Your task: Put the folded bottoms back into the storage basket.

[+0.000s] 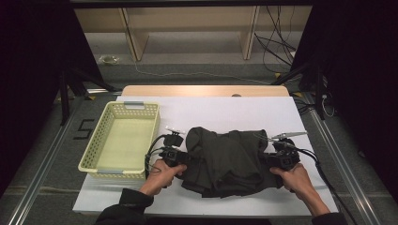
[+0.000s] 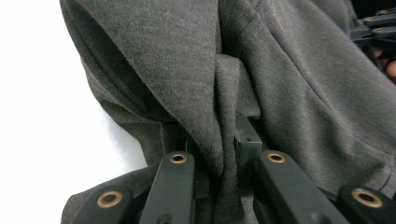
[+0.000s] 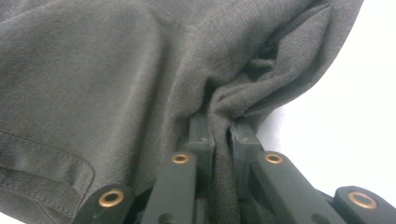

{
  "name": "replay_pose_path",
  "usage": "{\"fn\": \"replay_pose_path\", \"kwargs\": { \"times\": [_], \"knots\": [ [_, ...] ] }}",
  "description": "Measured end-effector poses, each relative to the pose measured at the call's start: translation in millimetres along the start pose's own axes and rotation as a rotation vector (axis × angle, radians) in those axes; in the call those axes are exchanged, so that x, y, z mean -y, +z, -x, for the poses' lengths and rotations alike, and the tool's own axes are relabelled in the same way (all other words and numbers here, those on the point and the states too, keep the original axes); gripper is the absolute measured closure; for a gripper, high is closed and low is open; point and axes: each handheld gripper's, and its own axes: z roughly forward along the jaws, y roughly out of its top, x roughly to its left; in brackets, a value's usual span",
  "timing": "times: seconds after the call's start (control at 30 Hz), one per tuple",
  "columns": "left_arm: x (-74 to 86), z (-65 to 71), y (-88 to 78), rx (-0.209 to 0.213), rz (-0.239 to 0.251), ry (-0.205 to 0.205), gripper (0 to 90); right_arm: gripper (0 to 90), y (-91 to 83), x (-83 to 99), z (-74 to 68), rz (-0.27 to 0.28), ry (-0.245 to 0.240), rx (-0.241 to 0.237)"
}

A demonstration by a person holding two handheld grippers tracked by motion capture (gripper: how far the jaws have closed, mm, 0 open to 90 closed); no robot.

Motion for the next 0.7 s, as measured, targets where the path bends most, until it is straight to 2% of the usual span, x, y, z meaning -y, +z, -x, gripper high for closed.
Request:
{"fn": "replay_pose_path", "kwargs": {
  "times": [0.3, 0.4, 0.7],
  "knots": [
    [-4.4, 2.3, -7.6, 0.015, 0.012, 0.012, 80.6, 83.2, -5.5, -3.8, -3.9, 0.03, 0.002, -0.008],
    [-6.7, 3.6, -12.1, 0.015, 0.016, 0.027, 80.6, 83.2, -6.7, -5.4, -6.3, 0.043, -0.001, -0.01],
    [-11.1, 1.1, -20.7, 0.02, 0.028, 0.03, 80.7, 83.2, -10.0, -10.6, -12.2, 0.072, -0.003, -0.018]
  ]
}}
